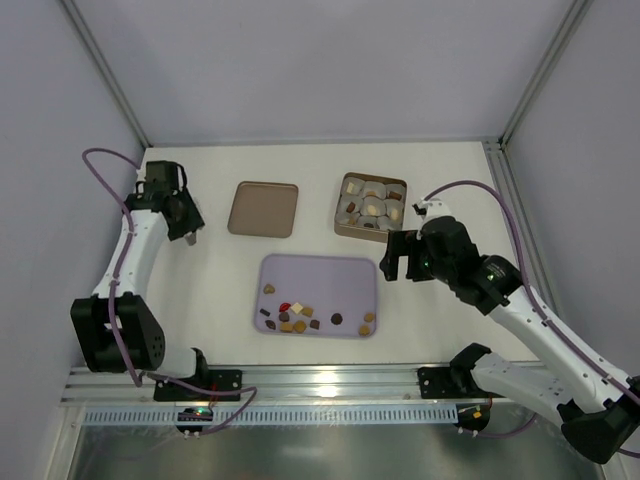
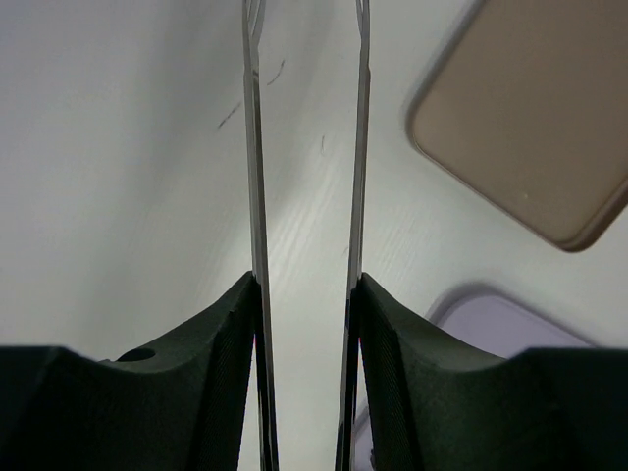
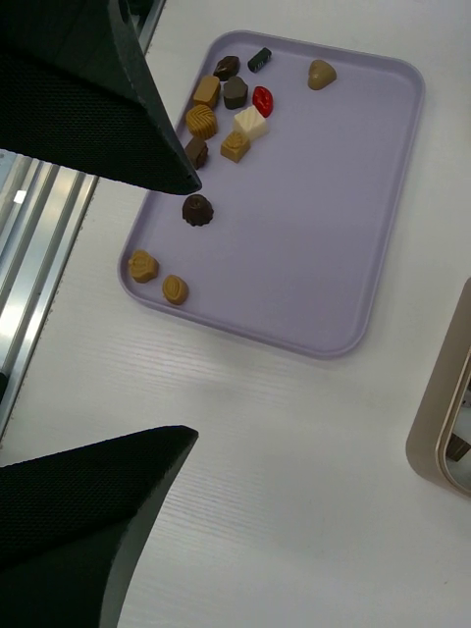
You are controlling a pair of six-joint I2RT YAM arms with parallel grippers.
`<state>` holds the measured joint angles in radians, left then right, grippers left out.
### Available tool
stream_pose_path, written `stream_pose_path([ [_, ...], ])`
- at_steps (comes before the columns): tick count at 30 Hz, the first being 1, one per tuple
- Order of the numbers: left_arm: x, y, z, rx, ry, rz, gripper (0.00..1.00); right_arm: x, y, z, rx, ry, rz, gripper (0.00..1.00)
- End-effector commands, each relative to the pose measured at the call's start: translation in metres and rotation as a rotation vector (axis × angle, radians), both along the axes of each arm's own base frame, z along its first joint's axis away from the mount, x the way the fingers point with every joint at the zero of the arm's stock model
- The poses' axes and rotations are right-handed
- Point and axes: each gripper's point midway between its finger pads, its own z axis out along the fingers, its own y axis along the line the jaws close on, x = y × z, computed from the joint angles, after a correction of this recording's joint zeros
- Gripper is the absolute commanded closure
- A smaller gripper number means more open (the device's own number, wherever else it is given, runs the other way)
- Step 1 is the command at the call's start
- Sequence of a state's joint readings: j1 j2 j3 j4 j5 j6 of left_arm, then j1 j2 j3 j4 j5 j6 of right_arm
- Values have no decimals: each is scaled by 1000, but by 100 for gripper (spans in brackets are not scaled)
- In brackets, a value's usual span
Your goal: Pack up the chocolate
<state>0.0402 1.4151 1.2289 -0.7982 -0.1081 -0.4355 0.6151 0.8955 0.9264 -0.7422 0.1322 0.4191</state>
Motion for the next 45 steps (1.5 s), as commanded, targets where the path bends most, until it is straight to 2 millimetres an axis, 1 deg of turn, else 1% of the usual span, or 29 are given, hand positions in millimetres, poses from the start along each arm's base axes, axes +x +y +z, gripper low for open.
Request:
stream_pose_path([
  [1,30,18,-5,-3,-72,72,57,13,10,23,44,-76,16,0],
  [4,37,30,-16,7,-56,111,56,15,11,22,43,-74,15,0],
  [5,41,37,-26,9,-36,131,57,15,11,21,40,-72,16,0],
  [7,43,46,-37,17,-9,154,57,16,12,19,38,-69,18,0],
  [8,43,52,-48,16,18,170,56,16,11,18,36,-67,16,0],
  [10,41,58,-58,6,45,188,56,16,10,15,28,-63,14,0],
  [11,39,62,-67,6,69,197,56,16,10,15,28,-65,13,0],
  [13,37,63,-76,-1,94,204,55,16,10,11,31,-60,11,0],
  [15,37,63,-85,-9,118,204,52,16,11,10,36,-58,9,0],
  [19,33,63,-99,-9,157,202,46,15,11,5,39,-54,5,0],
  [21,31,64,-104,-10,173,207,45,15,11,4,43,-53,6,0],
  [22,29,63,-109,-11,193,207,42,15,11,3,43,-51,7,0],
  [28,18,62,-128,-17,261,218,39,13,12,0,49,-44,7,0],
  [32,15,60,-135,-27,281,221,36,13,13,-1,59,-43,8,0],
  [36,13,58,-134,-32,284,220,33,13,15,-3,64,-39,11,0],
  [38,12,57,-133,-36,289,220,30,12,15,-5,63,-32,12,0],
  [41,9,56,-129,-37,290,222,24,12,15,-6,61,-31,13,0],
  [44,7,56,-121,-38,279,222,19,12,14,-5,59,-34,14,0],
  [45,6,56,-116,-36,269,220,17,12,13,-5,56,-36,11,0],
])
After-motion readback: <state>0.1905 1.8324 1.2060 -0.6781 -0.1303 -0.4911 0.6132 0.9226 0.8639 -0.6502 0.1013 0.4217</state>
